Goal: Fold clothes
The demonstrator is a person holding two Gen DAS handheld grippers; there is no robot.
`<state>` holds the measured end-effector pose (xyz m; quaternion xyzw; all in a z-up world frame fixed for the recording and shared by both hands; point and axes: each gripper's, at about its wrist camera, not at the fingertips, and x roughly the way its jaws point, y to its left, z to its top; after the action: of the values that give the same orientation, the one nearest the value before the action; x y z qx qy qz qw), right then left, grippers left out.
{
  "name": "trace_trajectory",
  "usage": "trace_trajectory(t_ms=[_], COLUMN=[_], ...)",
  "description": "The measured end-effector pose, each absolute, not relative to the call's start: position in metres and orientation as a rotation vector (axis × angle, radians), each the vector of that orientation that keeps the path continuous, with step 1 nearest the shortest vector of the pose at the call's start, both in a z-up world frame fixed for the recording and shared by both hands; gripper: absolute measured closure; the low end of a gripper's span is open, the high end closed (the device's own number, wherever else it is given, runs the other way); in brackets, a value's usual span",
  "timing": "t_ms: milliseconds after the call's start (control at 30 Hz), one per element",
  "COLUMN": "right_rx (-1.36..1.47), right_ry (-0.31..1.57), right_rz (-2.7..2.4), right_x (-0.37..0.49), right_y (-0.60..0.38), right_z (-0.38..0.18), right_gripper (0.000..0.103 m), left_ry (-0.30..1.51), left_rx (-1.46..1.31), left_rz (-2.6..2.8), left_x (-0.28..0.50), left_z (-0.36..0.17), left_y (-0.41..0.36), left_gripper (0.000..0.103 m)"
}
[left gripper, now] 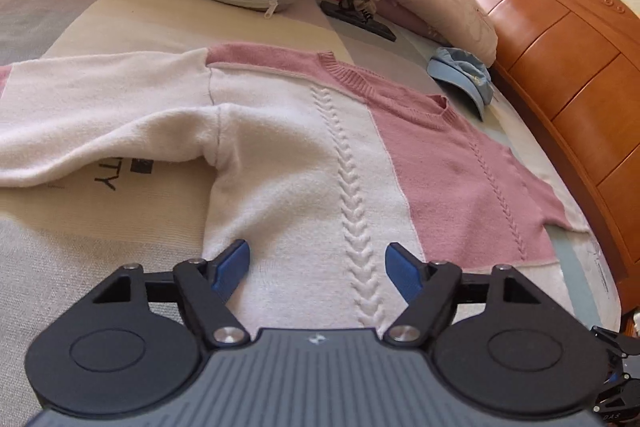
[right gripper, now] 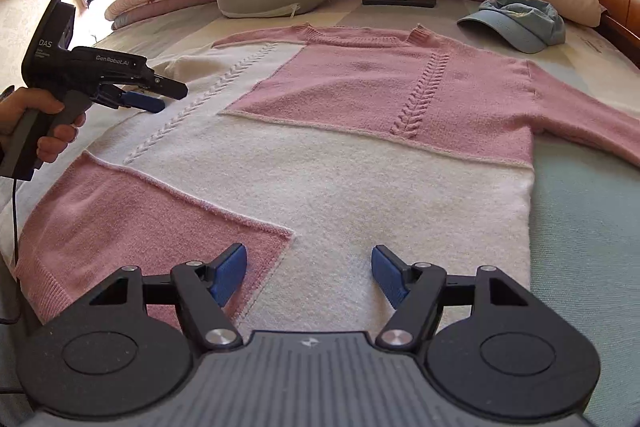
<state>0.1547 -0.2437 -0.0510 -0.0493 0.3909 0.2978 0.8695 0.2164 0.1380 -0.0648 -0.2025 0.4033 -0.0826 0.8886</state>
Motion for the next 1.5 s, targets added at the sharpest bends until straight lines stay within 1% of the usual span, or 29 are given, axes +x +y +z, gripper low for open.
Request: trace_trajectory(t_ms=[33, 67, 200, 267, 300, 367, 433, 467, 500, 633, 733, 900, 1033, 1133, 1200, 1300, 1333, 1367, 1500], right_rx=[-0.095, -0.086, -0.074, -0.056, -0.038, -0.010, -0.008, -0.013, -0.020, -0.030, -0.026, -0.051, -0.067, -0.111, -0.121, -0.133, -0.142, -0.150, -0.119], right_ry=[0.819, 0.822, 0.827, 0.826, 0.825, 0.822, 0.816, 0.812, 0.809, 0.803, 0.799, 0.770, 0.760, 0.762, 0.766, 0.779, 0.786, 0.796, 0.869], right_rz=[0.621, 0.618, 0.610, 0.602, 0.596, 0.582, 0.566, 0.559, 0.557, 0.559, 0.565, 0.552, 0.545, 0.536, 0.517, 0.496, 0.490, 0.483, 0.454], right_x=[0.153, 0.151, 0.146, 0.145, 0.145, 0.145, 0.143, 0.141, 0.139, 0.132, 0.130, 0.125, 0.120, 0.115, 0.110, 0.103, 0.102, 0.101, 0.115], right_y=[-0.250, -0.257, -0.272, -0.273, -0.272, -0.271, -0.268, -0.267, -0.267, -0.268, -0.267, -0.263, -0.262, -0.259, -0.260, -0.262, -0.262, -0.261, -0.254], right_z=[-0.051, -0.051, -0.052, -0.052, -0.053, -0.054, -0.055, -0.055, -0.056, -0.059, -0.061, -0.064, -0.066, -0.066, -0.066, -0.065, -0.064, -0.062, -0.049], right_gripper=[0.026, 0.024, 0.024, 0.022, 0.021, 0.014, 0.013, 0.013, 0.012, 0.006, 0.000, 0.000, 0.000, 0.000, 0.000, 0.000, 0.000, 0.000, 0.000], left_ry=[0.840, 0.846, 0.843, 0.819, 0.834, 0.887, 0.956, 0.979, 0.952, 0.982, 0.994, 0.928, 0.845, 0.805, 0.779, 0.833, 0.860, 0.851, 0.816], left_rx=[-0.407, -0.393, -0.298, -0.259, -0.245, -0.213, -0.198, -0.202, -0.230, -0.285, -0.243, -0.160, -0.051, 0.020, 0.079, 0.090, 0.077, 0.061, 0.022], left_rz=[-0.172, -0.173, -0.141, -0.231, -0.255, -0.282, -0.220, -0.183, -0.178, -0.129, -0.105, -0.105, -0.151, -0.181, -0.186, -0.159, -0.156, -0.172, -0.247], left_x=[0.212, 0.209, 0.200, 0.196, 0.194, 0.192, 0.188, 0.184, 0.176, 0.146, 0.123, 0.109, 0.135, 0.161, 0.178, 0.204, 0.210, 0.210, 0.202], left_z=[-0.063, -0.060, -0.036, -0.026, -0.027, -0.033, -0.046, -0.052, -0.052, -0.049, -0.036, -0.002, 0.012, 0.002, -0.013, -0.046, -0.056, -0.059, -0.061], left_y=[0.140, 0.140, 0.125, 0.112, 0.105, 0.093, 0.095, 0.099, 0.106, 0.122, 0.116, 0.102, 0.072, 0.046, 0.032, 0.028, 0.030, 0.033, 0.048], left_gripper=[0.038, 0.038, 0.036, 0.028, 0.028, 0.027, 0.027, 0.029, 0.027, 0.027, 0.027, 0.027, 0.020, 0.020, 0.020, 0.018, 0.016, 0.007, 0.006])
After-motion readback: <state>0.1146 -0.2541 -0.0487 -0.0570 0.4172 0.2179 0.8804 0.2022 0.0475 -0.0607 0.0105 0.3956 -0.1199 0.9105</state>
